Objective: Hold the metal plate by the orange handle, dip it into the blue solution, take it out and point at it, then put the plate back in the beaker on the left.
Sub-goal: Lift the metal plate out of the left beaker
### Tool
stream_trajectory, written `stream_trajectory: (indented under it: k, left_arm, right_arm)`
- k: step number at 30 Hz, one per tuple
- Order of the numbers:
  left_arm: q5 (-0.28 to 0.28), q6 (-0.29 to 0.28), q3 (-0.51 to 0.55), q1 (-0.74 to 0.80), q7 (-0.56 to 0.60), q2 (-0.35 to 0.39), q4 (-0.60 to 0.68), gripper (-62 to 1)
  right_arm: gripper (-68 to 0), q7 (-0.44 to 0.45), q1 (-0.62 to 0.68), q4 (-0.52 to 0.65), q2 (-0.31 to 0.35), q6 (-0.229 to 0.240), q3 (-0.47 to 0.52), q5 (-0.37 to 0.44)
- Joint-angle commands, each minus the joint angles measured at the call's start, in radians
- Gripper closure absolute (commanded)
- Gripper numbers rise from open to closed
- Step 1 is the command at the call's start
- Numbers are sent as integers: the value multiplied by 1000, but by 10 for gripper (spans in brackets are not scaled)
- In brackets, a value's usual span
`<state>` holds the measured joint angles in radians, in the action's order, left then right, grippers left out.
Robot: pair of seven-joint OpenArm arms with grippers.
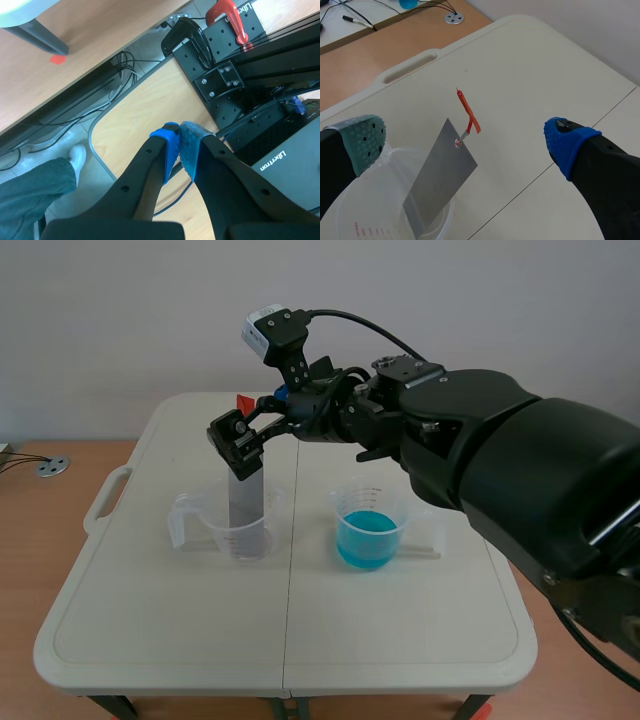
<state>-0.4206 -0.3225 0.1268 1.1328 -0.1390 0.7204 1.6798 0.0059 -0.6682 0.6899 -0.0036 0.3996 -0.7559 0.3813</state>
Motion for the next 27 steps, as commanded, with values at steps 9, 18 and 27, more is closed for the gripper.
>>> stream_trajectory:
  k: [9,18,27]
  left_arm:
    - [-7,-6,-4,0,10,-5,20,-27]
    - [-7,-6,-4,0,10,-5,20,-27]
    - [-7,-6,-4,0,10,-5,20,-27]
  right_arm:
    - [-531,-8,-44,18,-33,16,2,-18]
    - [-336,-35,-44,18,-33,16,2,-31]
    - [-210,-34,-44,18,-33,16,2,-31]
